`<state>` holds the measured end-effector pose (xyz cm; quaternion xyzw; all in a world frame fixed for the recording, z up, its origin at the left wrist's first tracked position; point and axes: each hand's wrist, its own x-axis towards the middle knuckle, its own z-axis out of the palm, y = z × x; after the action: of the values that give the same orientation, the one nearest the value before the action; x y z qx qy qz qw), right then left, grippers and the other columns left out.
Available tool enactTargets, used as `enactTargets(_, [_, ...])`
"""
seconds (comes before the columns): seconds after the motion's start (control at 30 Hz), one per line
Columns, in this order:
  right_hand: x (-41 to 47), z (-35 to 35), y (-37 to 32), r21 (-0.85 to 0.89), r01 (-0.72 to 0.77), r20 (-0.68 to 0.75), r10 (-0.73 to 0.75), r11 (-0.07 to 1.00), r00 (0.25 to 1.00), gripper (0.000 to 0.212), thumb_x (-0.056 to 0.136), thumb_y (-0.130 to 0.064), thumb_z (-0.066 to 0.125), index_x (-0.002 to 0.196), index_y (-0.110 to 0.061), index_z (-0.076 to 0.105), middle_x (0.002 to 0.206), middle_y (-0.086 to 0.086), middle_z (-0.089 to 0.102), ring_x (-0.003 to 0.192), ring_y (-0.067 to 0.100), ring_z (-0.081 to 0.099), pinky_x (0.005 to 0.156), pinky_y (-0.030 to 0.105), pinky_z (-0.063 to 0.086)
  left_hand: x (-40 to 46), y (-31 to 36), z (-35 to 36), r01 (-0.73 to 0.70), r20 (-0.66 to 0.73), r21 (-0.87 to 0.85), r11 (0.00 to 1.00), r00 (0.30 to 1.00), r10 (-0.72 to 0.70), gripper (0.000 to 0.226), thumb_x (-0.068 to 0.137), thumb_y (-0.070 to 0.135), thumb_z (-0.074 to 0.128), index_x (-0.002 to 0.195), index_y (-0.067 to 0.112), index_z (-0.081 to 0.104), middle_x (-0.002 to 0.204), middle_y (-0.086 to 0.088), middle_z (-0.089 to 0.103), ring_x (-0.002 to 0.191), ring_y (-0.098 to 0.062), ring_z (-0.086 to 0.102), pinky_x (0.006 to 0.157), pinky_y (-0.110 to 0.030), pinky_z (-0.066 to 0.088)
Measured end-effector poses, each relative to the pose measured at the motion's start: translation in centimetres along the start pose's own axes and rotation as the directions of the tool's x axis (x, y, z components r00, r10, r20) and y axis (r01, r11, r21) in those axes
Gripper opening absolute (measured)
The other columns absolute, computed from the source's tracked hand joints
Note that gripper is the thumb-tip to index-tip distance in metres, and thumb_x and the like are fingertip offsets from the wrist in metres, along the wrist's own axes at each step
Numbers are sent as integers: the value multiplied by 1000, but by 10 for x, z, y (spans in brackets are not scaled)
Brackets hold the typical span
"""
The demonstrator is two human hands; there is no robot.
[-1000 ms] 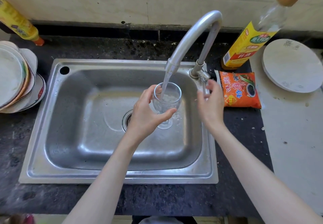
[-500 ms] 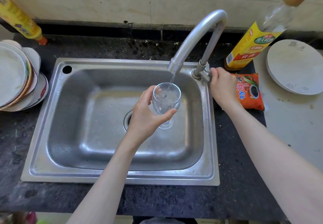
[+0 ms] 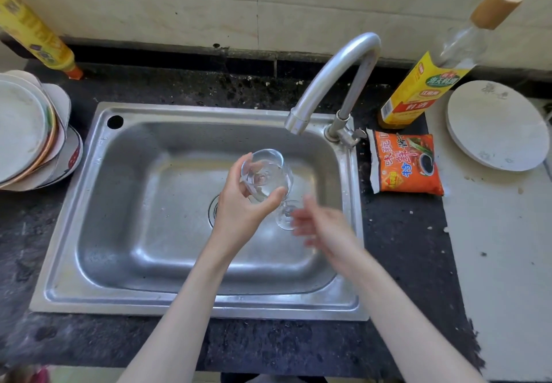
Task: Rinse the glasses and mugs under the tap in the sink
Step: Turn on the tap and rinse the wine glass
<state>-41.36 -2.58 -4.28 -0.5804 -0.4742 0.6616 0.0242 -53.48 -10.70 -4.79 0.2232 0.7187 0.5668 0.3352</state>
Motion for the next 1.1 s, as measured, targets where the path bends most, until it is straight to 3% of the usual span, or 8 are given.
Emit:
enactTargets(0.1, [3,19,10,483,-397,305,275,781,912,40,89,-46,53,83,-7,62,79,6,65,73,17,61,62,25,43,-10,-5,-1,29,36,-182,983,999,-23,67,65,16,72,124,23,40,115,3,57,98,-8,62,77,-17,48])
enactTargets(0.17, [11,23,7,705,-429,321,285,564,903,30,88,-38,58,78,-9,58,80,6,64,73,16,59,64,25,41,-18,-8,-1,53,45,-219,974,998,-44,63,68,9,74,121,19,42,112,2,55,95,1,61,74,-13,47])
enactTargets(0.23, [14,24,8,748,-396,274,295,532,915,23,89,-31,58,78,-11,61,81,2,65,74,15,57,64,24,38,-23,-12,-3,92,49,-217,972,995,-83,60,68,8,76,117,19,44,111,3,54,92,5,60,73,-11,46])
enactTargets(0.4, [8,14,7,638,-255,98,251,727,963,21,88,-31,60,91,-10,65,78,0,65,73,12,57,56,23,38,-14,-19,-28,192,262,94,977,942,-210,55,69,26,80,110,27,45,120,6,56,108,-11,56,89,-21,47])
enactTargets(0.5, [2,10,-1,490,-54,-71,101,870,992,21,88,-29,61,96,-12,68,84,-3,67,80,10,59,64,24,40,-8,-22,-37,50,325,475,879,918,-228,62,71,32,78,121,24,42,120,11,49,111,-9,48,94,-23,38])
enactTargets(0.6, [-9,10,-12,273,148,-172,-103,951,980,16,88,-30,61,88,-18,71,86,-10,67,87,3,59,79,24,39,-6,-25,-32,-83,299,577,812,947,-115,65,69,35,78,122,18,44,118,6,45,114,-14,41,90,-20,30])
enactTargets(0.77, [-20,12,-11,3,418,-175,-411,909,895,17,85,-31,64,69,-29,70,96,0,69,93,7,61,84,22,42,-11,-39,-17,-200,245,684,701,969,38,70,63,49,76,118,17,48,126,3,42,124,-17,30,96,-29,23])
enactTargets(1.1, [-49,5,-7,-59,475,-129,-478,878,869,20,77,-24,73,96,-15,71,93,-2,72,95,13,65,87,32,51,-33,-26,-12,-174,220,690,702,975,25,73,67,47,76,127,22,43,149,-2,21,142,-20,2,112,-41,6])
